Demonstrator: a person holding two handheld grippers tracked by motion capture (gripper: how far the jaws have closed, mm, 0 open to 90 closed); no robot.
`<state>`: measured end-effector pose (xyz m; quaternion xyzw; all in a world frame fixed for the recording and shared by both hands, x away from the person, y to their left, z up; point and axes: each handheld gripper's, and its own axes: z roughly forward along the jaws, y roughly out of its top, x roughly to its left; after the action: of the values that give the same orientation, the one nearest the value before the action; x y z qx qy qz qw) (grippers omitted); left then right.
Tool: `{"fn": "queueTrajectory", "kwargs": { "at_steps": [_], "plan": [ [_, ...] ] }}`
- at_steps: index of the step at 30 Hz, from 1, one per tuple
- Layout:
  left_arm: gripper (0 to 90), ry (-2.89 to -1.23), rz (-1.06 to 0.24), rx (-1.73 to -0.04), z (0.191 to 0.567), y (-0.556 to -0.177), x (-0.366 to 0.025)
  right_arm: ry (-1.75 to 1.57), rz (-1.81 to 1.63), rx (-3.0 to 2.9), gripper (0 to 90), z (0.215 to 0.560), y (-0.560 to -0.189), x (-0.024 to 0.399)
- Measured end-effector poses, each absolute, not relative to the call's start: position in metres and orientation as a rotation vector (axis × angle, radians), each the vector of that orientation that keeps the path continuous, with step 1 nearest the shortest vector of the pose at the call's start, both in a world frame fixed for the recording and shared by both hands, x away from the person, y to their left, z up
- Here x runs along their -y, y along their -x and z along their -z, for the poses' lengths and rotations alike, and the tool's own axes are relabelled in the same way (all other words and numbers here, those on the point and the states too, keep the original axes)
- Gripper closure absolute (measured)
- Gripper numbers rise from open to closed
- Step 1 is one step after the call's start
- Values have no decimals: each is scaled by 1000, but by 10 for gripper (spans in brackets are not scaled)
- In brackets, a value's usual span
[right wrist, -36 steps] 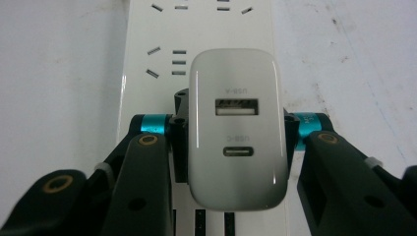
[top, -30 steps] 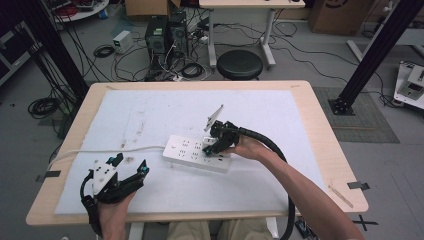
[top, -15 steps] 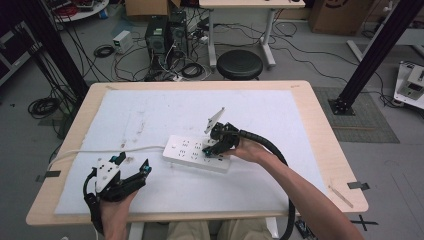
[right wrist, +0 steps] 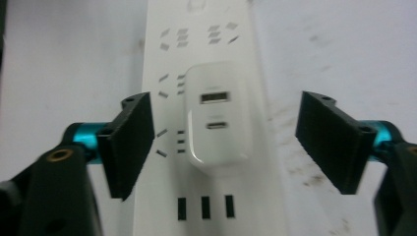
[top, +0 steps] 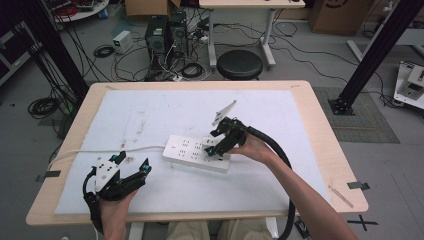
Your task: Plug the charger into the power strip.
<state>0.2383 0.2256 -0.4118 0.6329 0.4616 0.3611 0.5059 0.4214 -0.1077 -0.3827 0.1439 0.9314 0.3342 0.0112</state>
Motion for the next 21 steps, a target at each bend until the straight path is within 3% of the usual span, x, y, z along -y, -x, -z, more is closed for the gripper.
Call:
{"fn": "queueTrajectory", "kwargs": {
  "at_steps": [3,14,21],
  "plan": [
    [215,-1527,-870,-1107,412,-240,-225,-633,-1309,-2774,215,366,-422,145],
    [215,-1558,-856,-1082,410,-247,-220,-875,-1473,-2467,215,375,-390,206],
    [215,-1577,-852,-1057,403,-254,-221,-996,-1449,-2065,215,382,-338,242]
  ]
}}
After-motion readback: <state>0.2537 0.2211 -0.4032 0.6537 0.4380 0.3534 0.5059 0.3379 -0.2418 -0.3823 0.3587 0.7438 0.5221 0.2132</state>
